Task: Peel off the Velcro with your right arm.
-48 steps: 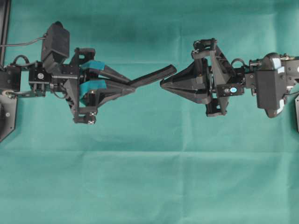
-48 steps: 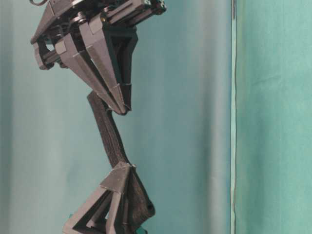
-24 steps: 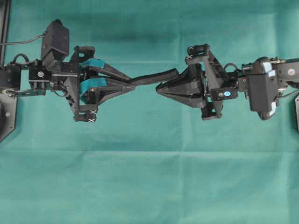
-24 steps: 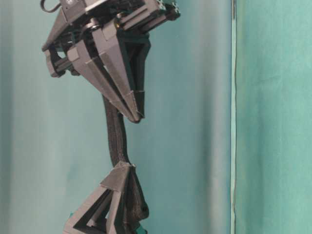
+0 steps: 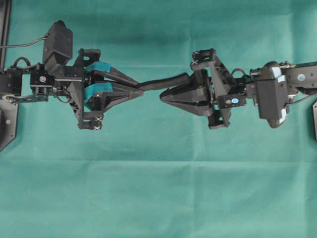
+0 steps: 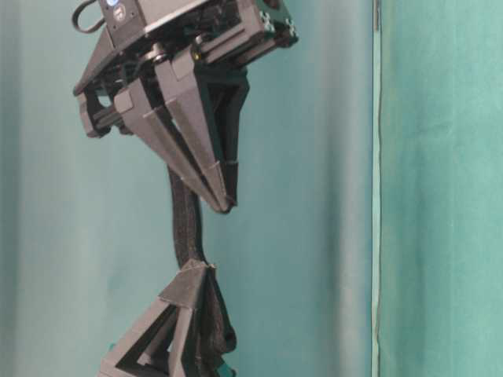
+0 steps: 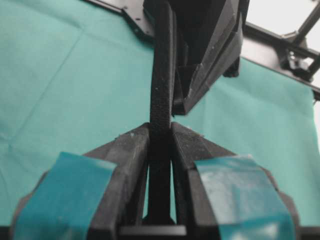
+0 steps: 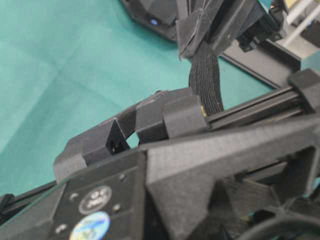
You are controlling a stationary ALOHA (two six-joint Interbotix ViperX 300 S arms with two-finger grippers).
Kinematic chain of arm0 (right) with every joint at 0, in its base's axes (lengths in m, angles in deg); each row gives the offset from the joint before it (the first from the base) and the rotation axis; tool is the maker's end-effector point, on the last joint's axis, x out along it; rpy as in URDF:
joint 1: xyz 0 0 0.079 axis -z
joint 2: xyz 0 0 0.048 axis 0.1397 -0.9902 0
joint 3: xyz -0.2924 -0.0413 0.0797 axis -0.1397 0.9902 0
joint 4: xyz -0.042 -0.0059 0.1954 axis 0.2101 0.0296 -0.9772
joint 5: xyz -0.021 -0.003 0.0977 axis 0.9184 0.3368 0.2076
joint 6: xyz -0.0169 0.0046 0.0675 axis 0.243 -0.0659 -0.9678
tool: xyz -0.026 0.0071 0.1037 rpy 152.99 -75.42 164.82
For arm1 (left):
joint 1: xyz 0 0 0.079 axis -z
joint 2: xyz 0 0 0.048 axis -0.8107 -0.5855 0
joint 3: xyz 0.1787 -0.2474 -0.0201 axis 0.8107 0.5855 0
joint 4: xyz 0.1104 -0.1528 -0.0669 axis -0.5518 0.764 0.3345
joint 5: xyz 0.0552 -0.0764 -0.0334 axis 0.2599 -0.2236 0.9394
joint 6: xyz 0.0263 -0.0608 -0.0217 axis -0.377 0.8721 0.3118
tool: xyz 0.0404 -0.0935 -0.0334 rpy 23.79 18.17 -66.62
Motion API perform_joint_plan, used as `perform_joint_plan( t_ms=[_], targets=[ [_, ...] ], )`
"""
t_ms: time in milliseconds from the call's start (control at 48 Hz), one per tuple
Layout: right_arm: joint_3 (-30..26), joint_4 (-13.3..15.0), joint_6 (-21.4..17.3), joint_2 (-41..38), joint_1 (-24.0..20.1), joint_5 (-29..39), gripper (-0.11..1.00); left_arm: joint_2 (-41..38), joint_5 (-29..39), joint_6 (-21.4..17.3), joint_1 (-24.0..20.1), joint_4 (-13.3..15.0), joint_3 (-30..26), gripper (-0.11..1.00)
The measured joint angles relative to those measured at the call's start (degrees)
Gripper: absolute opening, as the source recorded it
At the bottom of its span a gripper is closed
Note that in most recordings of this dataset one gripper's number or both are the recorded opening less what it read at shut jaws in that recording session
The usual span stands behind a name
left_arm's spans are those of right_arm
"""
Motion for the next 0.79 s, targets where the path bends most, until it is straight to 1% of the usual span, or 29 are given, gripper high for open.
perform_joint_plan(
  t_ms=[791],
  targets=[
    [-3.87, 0.00, 0.18, -5.45, 0.00, 0.00, 0.09, 0.44, 0.00, -0.79, 0.00, -0.09, 0.09, 0.11]
  ],
)
